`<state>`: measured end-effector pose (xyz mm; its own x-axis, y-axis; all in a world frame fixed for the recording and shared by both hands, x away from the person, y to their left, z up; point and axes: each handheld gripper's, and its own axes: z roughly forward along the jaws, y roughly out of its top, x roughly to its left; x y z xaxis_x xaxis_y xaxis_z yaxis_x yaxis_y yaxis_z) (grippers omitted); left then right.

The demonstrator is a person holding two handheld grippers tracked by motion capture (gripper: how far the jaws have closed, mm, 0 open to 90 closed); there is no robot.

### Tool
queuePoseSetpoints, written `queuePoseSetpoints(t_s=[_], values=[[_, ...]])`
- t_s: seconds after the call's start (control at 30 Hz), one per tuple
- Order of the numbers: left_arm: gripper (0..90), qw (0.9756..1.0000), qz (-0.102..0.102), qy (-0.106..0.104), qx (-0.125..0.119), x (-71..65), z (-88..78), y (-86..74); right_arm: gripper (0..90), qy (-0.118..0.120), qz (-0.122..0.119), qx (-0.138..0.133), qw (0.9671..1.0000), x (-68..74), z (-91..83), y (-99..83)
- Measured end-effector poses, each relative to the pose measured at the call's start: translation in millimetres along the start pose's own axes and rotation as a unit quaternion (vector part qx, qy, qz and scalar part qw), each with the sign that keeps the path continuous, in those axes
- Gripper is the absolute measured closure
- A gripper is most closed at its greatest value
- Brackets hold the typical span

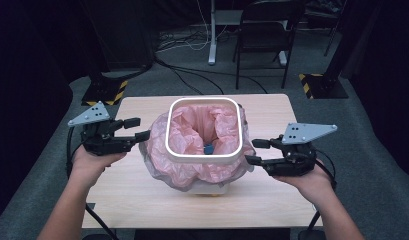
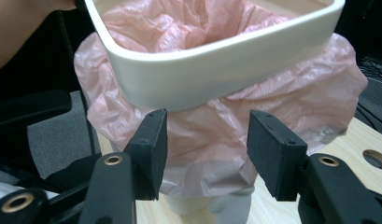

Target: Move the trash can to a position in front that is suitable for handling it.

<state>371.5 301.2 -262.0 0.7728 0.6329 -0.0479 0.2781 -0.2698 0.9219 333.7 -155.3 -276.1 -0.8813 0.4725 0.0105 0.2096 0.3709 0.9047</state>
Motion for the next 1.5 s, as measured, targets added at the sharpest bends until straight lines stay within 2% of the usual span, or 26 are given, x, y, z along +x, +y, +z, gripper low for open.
queuePoseSetpoints(t_s=[0.47,0.8,1.23,1.5], values=[[42.0,0.9999,0.003,-0.01,0.001,4.0,8.2,21.9,46.8,0.01,-0.01,-0.004,0.9999,1.5,-4.4,12.7],[42.6,0.9999,0.011,-0.012,0.001,4.5,16.7,37.2,46.5,0.025,-0.024,-0.007,0.9994,10.0,-6.2,24.8],[42.9,0.9997,0.014,-0.02,0.004,7.6,35.8,54.3,45.1,0.042,-0.033,-0.015,0.9984,16.3,-4.2,34.7],[42.0,0.9998,0.011,-0.015,0.012,12.7,51.1,58.4,44.4,0.05,-0.04,-0.013,0.9978,19.7,0.1,37.4]])
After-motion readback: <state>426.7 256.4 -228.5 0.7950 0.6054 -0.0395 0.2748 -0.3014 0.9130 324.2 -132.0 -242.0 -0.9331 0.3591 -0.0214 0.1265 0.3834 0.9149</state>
